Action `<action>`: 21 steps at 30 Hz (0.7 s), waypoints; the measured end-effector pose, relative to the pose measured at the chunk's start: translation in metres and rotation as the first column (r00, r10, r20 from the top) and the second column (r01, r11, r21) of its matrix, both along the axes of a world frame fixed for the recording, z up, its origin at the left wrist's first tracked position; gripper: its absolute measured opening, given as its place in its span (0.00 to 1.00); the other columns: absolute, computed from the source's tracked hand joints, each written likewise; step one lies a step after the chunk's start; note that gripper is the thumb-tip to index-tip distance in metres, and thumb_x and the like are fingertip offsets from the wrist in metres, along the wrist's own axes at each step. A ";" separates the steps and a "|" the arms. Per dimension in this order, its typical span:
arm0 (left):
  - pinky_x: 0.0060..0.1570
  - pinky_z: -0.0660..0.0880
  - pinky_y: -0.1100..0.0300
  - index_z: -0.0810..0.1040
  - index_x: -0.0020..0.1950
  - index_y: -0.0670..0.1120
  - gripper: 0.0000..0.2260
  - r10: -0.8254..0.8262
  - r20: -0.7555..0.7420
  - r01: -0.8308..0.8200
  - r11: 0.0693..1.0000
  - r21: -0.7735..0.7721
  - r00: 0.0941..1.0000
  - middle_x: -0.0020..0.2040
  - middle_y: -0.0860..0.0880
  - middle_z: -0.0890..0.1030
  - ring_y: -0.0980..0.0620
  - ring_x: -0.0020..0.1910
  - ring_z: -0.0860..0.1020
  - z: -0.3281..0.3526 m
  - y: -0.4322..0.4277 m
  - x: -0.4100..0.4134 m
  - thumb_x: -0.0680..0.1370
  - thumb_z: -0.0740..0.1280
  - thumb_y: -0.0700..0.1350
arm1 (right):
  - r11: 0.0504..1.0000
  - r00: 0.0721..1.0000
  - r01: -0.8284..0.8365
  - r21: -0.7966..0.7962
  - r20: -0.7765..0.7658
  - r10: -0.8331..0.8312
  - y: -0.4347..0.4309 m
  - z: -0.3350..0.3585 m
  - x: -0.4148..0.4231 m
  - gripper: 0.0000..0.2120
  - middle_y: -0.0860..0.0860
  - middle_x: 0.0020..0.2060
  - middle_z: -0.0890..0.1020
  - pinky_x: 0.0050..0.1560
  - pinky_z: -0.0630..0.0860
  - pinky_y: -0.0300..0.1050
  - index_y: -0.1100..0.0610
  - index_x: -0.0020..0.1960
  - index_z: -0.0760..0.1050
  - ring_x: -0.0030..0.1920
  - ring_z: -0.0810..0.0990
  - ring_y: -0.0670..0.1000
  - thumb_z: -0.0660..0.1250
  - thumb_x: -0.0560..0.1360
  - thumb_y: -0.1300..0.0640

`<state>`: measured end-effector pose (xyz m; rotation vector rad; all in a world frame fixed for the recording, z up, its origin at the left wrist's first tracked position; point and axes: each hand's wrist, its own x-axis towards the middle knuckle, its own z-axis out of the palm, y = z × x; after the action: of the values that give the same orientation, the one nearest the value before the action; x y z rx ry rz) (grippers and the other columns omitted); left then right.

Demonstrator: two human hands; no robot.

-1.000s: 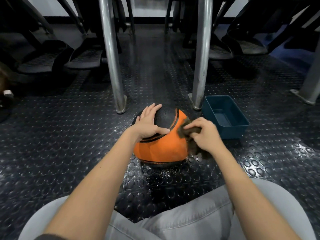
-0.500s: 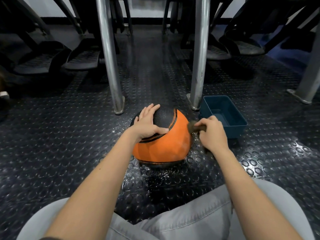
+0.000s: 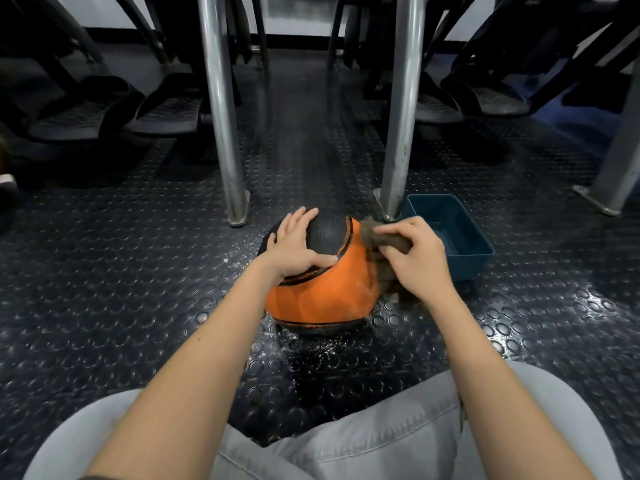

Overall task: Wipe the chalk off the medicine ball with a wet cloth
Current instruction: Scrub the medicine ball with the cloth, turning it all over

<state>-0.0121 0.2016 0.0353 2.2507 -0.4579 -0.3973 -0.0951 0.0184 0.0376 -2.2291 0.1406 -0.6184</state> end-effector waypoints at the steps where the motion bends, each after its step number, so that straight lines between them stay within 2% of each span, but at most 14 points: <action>1: 0.74 0.38 0.48 0.52 0.77 0.55 0.42 0.003 -0.001 -0.003 1.000 -0.001 1.000 0.78 0.56 0.46 0.55 0.76 0.41 -0.001 0.002 0.000 0.71 0.74 0.49 | 0.993 0.994 -0.107 0.051 0.026 0.106 0.008 0.003 -0.001 0.13 0.47 0.44 0.76 0.51 0.66 0.26 0.53 0.49 0.82 0.48 0.75 0.42 0.70 0.70 0.67; 3: 0.74 0.40 0.47 0.52 0.77 0.55 0.42 0.006 -0.005 -0.006 1.000 -0.010 1.000 0.78 0.56 0.46 0.55 0.76 0.42 -0.001 0.003 0.001 0.71 0.74 0.49 | 0.974 0.974 -0.216 0.066 -0.061 0.220 0.015 -0.001 0.000 0.16 0.46 0.44 0.75 0.51 0.67 0.25 0.50 0.48 0.81 0.46 0.75 0.41 0.70 0.69 0.69; 4: 0.74 0.40 0.47 0.52 0.77 0.55 0.42 0.004 -0.010 -0.004 1.000 -0.018 1.000 0.78 0.56 0.46 0.55 0.76 0.42 0.000 0.002 0.001 0.71 0.74 0.48 | 0.982 0.972 -0.184 0.040 -0.142 0.188 0.009 -0.009 0.004 0.17 0.47 0.45 0.75 0.53 0.68 0.28 0.49 0.47 0.81 0.47 0.74 0.44 0.69 0.69 0.71; 7: 0.74 0.38 0.48 0.52 0.77 0.55 0.41 -0.003 -0.003 0.003 1.000 -0.026 1.000 0.78 0.56 0.45 0.55 0.76 0.41 0.001 0.001 -0.001 0.72 0.74 0.48 | 0.979 0.919 0.114 -0.172 -0.355 -0.169 -0.019 -0.021 0.006 0.17 0.52 0.50 0.74 0.55 0.69 0.43 0.51 0.47 0.82 0.56 0.72 0.53 0.63 0.71 0.71; 9: 0.74 0.39 0.48 0.52 0.77 0.56 0.41 -0.011 0.000 0.011 1.000 -0.024 1.000 0.78 0.56 0.46 0.55 0.76 0.42 0.001 0.002 0.000 0.72 0.73 0.48 | 0.960 0.915 0.226 -0.165 -0.302 -0.267 -0.027 -0.017 0.004 0.15 0.52 0.50 0.74 0.53 0.68 0.39 0.53 0.48 0.82 0.56 0.73 0.55 0.64 0.72 0.70; 11: 0.74 0.40 0.48 0.53 0.77 0.56 0.40 -0.003 0.007 0.003 1.000 -0.022 1.000 0.78 0.56 0.47 0.55 0.76 0.43 0.000 0.006 0.001 0.71 0.74 0.48 | 0.988 0.984 0.152 -0.028 -0.086 -0.154 -0.014 -0.003 0.001 0.13 0.50 0.47 0.76 0.51 0.64 0.28 0.54 0.50 0.82 0.51 0.76 0.48 0.68 0.71 0.68; 12: 0.74 0.41 0.47 0.54 0.76 0.56 0.40 0.009 0.012 -0.008 1.000 -0.029 1.000 0.78 0.56 0.49 0.54 0.76 0.44 -0.001 0.007 0.000 0.71 0.74 0.48 | 0.999 0.999 0.039 0.032 -0.001 -0.039 -0.004 0.004 -0.001 0.13 0.49 0.47 0.77 0.50 0.65 0.25 0.55 0.50 0.81 0.49 0.76 0.44 0.70 0.70 0.68; 13: 0.74 0.42 0.47 0.55 0.76 0.56 0.39 0.024 0.023 -0.024 0.999 -0.037 0.999 0.78 0.56 0.50 0.54 0.76 0.45 -0.002 0.008 -0.001 0.71 0.74 0.48 | 0.994 0.996 -0.084 0.067 0.046 0.081 0.003 0.007 -0.001 0.13 0.48 0.46 0.78 0.51 0.66 0.25 0.54 0.50 0.81 0.48 0.76 0.42 0.71 0.69 0.68; 15: 0.74 0.43 0.47 0.56 0.76 0.56 0.39 0.041 0.060 -0.039 0.999 -0.037 0.997 0.77 0.56 0.52 0.54 0.76 0.46 -0.003 0.009 -0.004 0.71 0.74 0.47 | 0.978 0.980 -0.192 0.077 -0.040 0.196 0.006 -0.001 0.003 0.16 0.48 0.46 0.79 0.56 0.71 0.35 0.50 0.47 0.81 0.50 0.78 0.46 0.71 0.68 0.69; 16: 0.74 0.43 0.47 0.56 0.76 0.56 0.38 0.037 0.073 -0.035 0.999 -0.030 0.997 0.77 0.56 0.52 0.54 0.76 0.46 -0.002 0.008 -0.005 0.71 0.74 0.47 | 0.989 0.978 -0.140 0.044 -0.148 0.145 0.001 -0.009 0.006 0.16 0.49 0.46 0.79 0.57 0.71 0.40 0.49 0.47 0.80 0.51 0.77 0.49 0.71 0.68 0.69; 18: 0.74 0.42 0.47 0.56 0.76 0.56 0.38 0.021 0.089 -0.019 1.000 -0.021 0.996 0.77 0.56 0.51 0.54 0.76 0.45 -0.003 0.005 -0.008 0.71 0.73 0.48 | 0.983 0.935 0.094 -0.156 -0.326 -0.141 -0.012 -0.018 0.007 0.14 0.53 0.50 0.77 0.56 0.71 0.48 0.51 0.50 0.80 0.55 0.75 0.55 0.68 0.71 0.68; 19: 0.74 0.42 0.47 0.55 0.76 0.56 0.38 0.013 0.097 -0.012 1.000 -0.016 0.995 0.77 0.56 0.51 0.54 0.76 0.45 -0.004 0.004 -0.009 0.71 0.73 0.48 | 0.953 0.903 0.209 -0.217 -0.331 -0.273 -0.018 -0.018 0.006 0.13 0.54 0.52 0.76 0.54 0.71 0.48 0.53 0.52 0.80 0.56 0.74 0.57 0.67 0.73 0.67; 20: 0.74 0.41 0.47 0.55 0.76 0.56 0.38 0.005 0.107 -0.004 1.000 -0.009 0.994 0.77 0.56 0.51 0.55 0.76 0.44 -0.004 0.002 -0.011 0.71 0.73 0.48 | 0.939 0.895 0.290 -0.185 -0.294 -0.334 -0.022 -0.015 0.002 0.12 0.54 0.52 0.76 0.53 0.70 0.46 0.54 0.53 0.78 0.56 0.74 0.57 0.67 0.73 0.66; 21: 0.74 0.41 0.48 0.55 0.76 0.56 0.38 0.000 0.123 0.001 1.000 -0.002 0.992 0.77 0.57 0.51 0.55 0.76 0.44 -0.006 0.001 -0.012 0.71 0.72 0.48 | 0.947 0.921 0.312 -0.074 -0.221 -0.321 -0.023 -0.009 -0.001 0.11 0.52 0.51 0.77 0.53 0.70 0.44 0.54 0.52 0.77 0.55 0.75 0.54 0.68 0.73 0.65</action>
<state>-0.0243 0.2029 0.0297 2.2814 -0.5223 -0.2586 -0.0956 -0.0042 0.0283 -2.3290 0.6247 -0.5312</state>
